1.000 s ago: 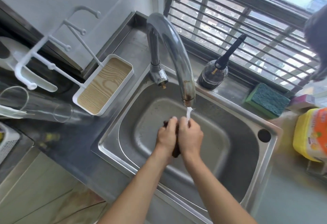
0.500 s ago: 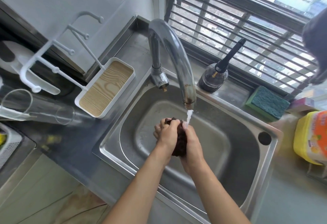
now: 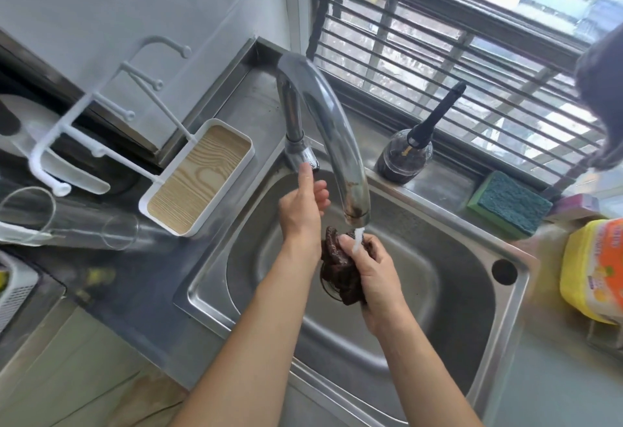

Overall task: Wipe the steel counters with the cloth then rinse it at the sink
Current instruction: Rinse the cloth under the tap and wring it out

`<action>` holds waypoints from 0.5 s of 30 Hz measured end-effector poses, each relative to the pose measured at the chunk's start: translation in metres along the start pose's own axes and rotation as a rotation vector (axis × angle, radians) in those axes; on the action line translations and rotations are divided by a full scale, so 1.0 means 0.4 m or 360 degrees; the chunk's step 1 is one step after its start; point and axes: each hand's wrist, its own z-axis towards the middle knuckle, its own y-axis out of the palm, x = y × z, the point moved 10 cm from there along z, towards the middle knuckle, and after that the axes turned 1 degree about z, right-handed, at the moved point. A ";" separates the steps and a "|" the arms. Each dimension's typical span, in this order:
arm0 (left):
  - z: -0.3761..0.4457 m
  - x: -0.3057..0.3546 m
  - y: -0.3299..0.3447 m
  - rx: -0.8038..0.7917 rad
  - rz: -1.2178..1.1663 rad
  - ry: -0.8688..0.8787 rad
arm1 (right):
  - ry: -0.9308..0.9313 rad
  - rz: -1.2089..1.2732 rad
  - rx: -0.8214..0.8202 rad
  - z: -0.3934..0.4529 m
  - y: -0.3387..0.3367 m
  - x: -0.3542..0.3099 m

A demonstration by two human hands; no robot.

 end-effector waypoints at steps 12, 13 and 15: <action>-0.011 0.007 0.025 -0.0037 -0.0331 -0.0016 | -0.0152 -0.0097 0.0171 0.001 -0.006 -0.027; -0.014 0.015 0.026 -0.0034 -0.0354 -0.0003 | -0.0168 -0.0128 0.0186 0.000 -0.011 -0.031; -0.021 0.027 0.028 -0.0027 -0.0390 0.0021 | -0.0175 -0.0190 0.0201 -0.001 -0.020 -0.034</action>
